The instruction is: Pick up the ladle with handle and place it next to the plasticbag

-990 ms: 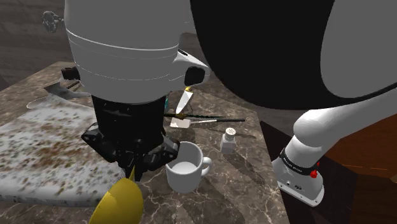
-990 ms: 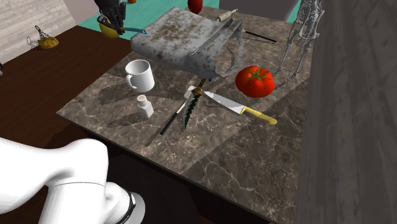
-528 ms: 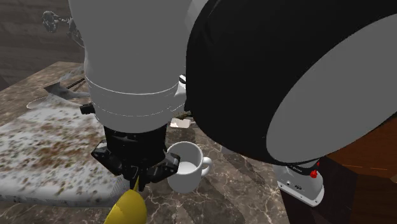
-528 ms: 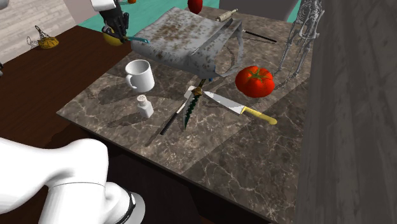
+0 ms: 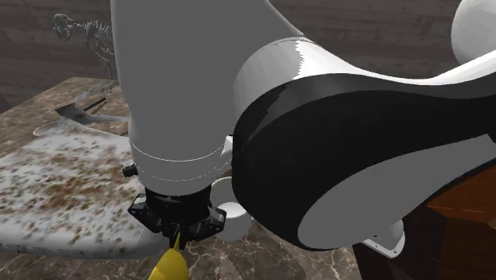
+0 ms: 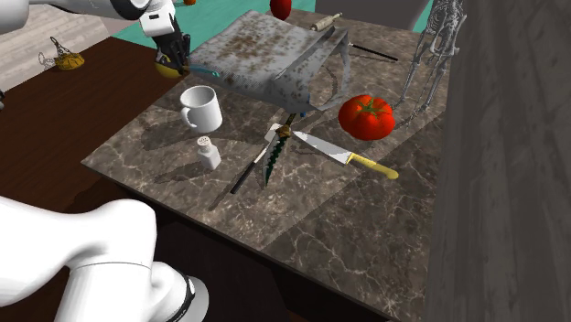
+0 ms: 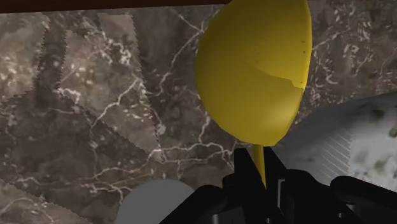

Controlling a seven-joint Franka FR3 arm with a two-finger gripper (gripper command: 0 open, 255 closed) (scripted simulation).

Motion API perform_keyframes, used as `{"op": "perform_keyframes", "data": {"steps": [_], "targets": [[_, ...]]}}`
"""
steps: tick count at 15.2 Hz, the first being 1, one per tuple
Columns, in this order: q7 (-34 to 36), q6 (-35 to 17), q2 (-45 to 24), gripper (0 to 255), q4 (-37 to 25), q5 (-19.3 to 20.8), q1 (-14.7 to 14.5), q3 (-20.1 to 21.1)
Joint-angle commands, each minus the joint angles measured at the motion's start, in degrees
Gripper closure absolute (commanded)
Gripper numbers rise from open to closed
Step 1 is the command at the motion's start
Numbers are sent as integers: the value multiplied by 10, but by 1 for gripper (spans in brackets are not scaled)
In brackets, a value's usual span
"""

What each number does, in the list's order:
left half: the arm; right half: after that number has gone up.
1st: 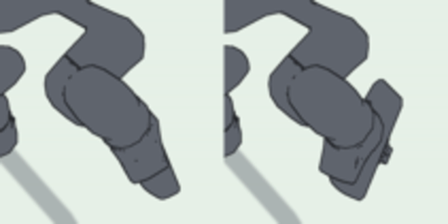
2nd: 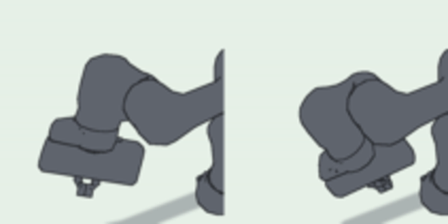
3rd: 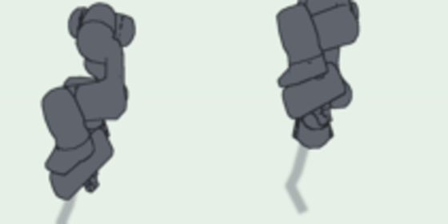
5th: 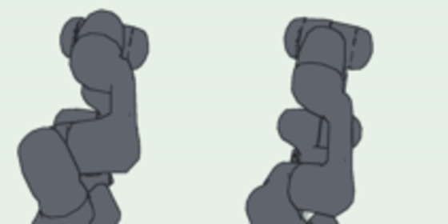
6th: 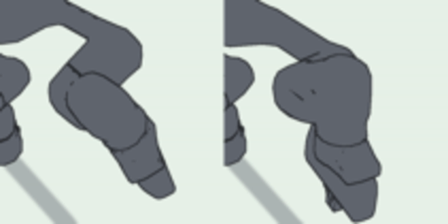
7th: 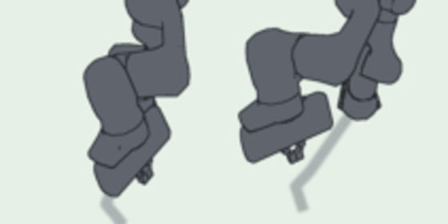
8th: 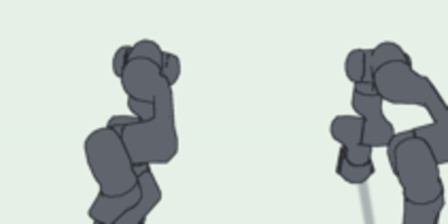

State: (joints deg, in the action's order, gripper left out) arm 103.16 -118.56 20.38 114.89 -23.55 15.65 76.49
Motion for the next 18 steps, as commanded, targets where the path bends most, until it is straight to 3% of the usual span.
{"op": "perform_keyframes", "data": {"steps": [1,9,18], "targets": [[1,-16,-3,255,10,0,8,14],[0,-77,-15,255,52,-2,49,74],[-9,-138,-18,255,86,-17,124,166]]}}
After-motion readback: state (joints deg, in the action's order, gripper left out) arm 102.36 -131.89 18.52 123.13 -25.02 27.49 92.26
